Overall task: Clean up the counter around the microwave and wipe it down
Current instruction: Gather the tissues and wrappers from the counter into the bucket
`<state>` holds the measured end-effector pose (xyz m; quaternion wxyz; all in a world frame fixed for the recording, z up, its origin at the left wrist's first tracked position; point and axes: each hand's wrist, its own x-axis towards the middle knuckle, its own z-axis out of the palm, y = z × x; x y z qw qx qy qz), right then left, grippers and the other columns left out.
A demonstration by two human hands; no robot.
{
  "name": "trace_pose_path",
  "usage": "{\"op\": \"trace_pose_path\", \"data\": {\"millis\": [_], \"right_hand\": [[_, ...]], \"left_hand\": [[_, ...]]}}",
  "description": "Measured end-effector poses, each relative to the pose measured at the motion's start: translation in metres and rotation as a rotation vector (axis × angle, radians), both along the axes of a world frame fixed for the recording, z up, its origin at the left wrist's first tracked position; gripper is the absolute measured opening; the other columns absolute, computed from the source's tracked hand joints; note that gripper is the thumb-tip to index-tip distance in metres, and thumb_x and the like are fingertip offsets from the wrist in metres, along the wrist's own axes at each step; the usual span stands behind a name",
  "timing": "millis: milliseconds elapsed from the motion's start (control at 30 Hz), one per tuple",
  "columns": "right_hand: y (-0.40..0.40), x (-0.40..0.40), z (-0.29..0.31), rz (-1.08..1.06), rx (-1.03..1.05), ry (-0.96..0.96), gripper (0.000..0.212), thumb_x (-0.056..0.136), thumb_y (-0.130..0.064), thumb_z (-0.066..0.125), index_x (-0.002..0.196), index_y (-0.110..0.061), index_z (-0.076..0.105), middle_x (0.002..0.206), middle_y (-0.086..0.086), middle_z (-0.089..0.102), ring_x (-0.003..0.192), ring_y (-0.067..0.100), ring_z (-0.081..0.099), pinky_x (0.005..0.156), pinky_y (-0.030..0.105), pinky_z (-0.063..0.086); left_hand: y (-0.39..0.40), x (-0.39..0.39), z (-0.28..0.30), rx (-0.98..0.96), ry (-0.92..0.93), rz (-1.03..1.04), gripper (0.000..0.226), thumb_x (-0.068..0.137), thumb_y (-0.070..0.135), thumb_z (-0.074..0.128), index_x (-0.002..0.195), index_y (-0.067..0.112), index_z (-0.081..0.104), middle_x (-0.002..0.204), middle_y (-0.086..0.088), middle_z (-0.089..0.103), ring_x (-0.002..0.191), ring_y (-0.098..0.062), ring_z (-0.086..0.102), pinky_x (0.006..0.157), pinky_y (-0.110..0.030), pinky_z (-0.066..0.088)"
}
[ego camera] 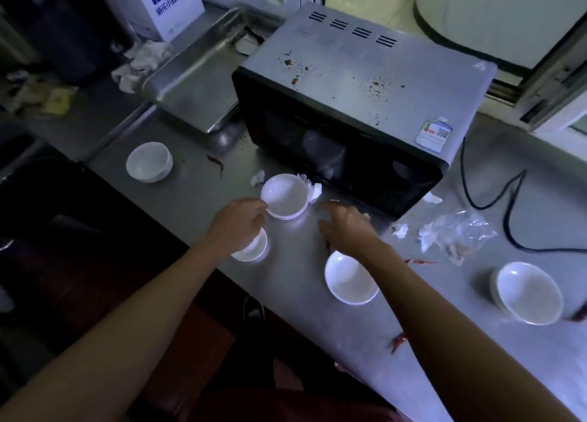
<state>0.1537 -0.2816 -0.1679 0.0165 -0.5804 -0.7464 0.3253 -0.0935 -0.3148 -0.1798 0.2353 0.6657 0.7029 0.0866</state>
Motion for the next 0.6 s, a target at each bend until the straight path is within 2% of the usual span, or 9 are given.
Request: {"op": "trace_pose_path", "data": {"millis": [200,267,433,600], "right_hand": [[0.043,-0.056,-0.017,0.002,-0.014,-0.007,0.045,0.095,-0.024,0.057,0.141,-0.021,0.053,0.145,0.004,0.053,0.128,0.031,0.053,0.104,0.039,0.044],[0.057,-0.073,-0.024,-0.025,-0.021,-0.026,0.047,0.095,-0.023,0.058,0.142,-0.021,0.052,0.150,0.004,0.048,0.132,0.031,0.049,0.106,0.040,0.043],[0.076,-0.111,-0.043,-0.111,0.001,-0.120,0.054,0.093,-0.025,0.058,0.145,-0.024,0.047,0.160,0.002,0.034,0.146,0.029,0.030,0.116,0.042,0.030],[0.084,-0.133,-0.049,-0.179,-0.029,-0.202,0.058,0.095,-0.026,0.055,0.151,-0.023,0.039,0.162,0.003,0.028,0.149,0.027,0.023,0.117,0.043,0.026]], "left_hand": [[0.057,-0.052,-0.027,-0.020,0.043,-0.047,0.015,0.085,0.026,0.047,0.088,0.022,0.062,0.092,0.002,0.065,0.086,-0.024,0.062,0.071,-0.040,0.053],[0.079,-0.067,-0.038,-0.006,0.050,-0.095,0.015,0.087,0.022,0.051,0.094,0.022,0.065,0.095,-0.003,0.066,0.088,-0.028,0.063,0.072,-0.041,0.054],[0.126,-0.089,-0.069,-0.007,-0.003,-0.197,0.030,0.090,0.022,0.053,0.117,0.027,0.066,0.118,-0.002,0.066,0.106,-0.027,0.062,0.085,-0.041,0.055],[0.152,-0.090,-0.088,0.037,-0.116,-0.364,0.036,0.085,0.011,0.065,0.121,0.016,0.068,0.126,-0.003,0.064,0.112,-0.027,0.058,0.091,-0.035,0.051]]}}
